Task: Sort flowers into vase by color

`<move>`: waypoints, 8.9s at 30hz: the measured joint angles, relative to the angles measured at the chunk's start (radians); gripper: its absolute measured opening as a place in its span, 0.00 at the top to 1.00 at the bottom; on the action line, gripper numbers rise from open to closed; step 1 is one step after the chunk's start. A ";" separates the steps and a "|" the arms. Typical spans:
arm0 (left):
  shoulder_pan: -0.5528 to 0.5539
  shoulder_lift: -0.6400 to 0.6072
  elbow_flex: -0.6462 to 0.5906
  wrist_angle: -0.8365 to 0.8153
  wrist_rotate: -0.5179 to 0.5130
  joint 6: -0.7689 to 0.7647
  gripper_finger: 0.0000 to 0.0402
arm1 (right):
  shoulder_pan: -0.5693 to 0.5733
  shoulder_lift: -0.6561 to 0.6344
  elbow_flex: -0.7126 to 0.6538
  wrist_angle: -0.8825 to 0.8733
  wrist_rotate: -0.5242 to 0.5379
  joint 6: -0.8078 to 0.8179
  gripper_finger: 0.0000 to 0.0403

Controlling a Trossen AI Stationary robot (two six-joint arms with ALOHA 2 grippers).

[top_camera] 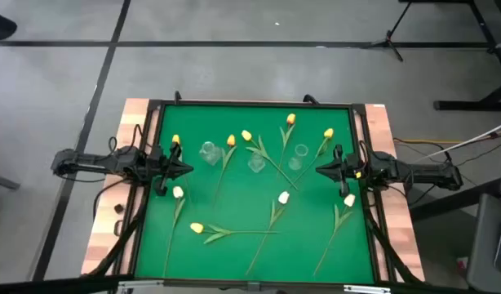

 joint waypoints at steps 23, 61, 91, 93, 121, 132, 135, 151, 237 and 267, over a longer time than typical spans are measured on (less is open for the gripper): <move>0.000 0.000 0.000 0.000 0.000 0.000 1.00 | 0.000 0.000 0.000 0.000 0.000 0.000 0.94; 0.000 0.000 0.000 0.000 0.001 -0.001 1.00 | 0.000 0.000 0.015 0.077 0.018 0.175 0.94; 0.000 0.000 0.000 0.162 -0.081 0.022 1.00 | 0.000 -0.001 0.021 0.252 0.158 0.066 0.94; 0.000 0.000 0.000 0.176 -0.178 0.015 1.00 | 0.000 -0.001 0.021 0.246 0.183 0.030 0.94; 0.000 0.220 0.448 -0.263 -0.490 -0.056 0.75 | 0.000 0.270 0.591 -0.633 0.348 0.382 0.53; 0.000 0.219 0.493 -0.158 -0.490 -0.002 0.75 | 0.001 0.675 0.632 -0.686 -0.294 0.741 0.65; 0.000 0.219 0.493 -0.163 -0.490 -0.002 0.75 | 0.022 0.762 0.632 -0.686 -0.454 0.828 0.67; 0.000 0.219 0.493 -0.244 -0.490 -0.002 0.75 | 0.524 0.890 0.632 -0.660 -0.360 1.564 0.69; 0.000 0.219 0.492 -0.285 -0.490 -0.010 0.75 | 0.610 1.395 0.681 -0.898 0.262 2.032 0.97; 0.000 0.219 0.492 -0.285 -0.490 -0.008 0.75 | 0.495 1.389 1.160 -1.590 1.170 1.976 1.00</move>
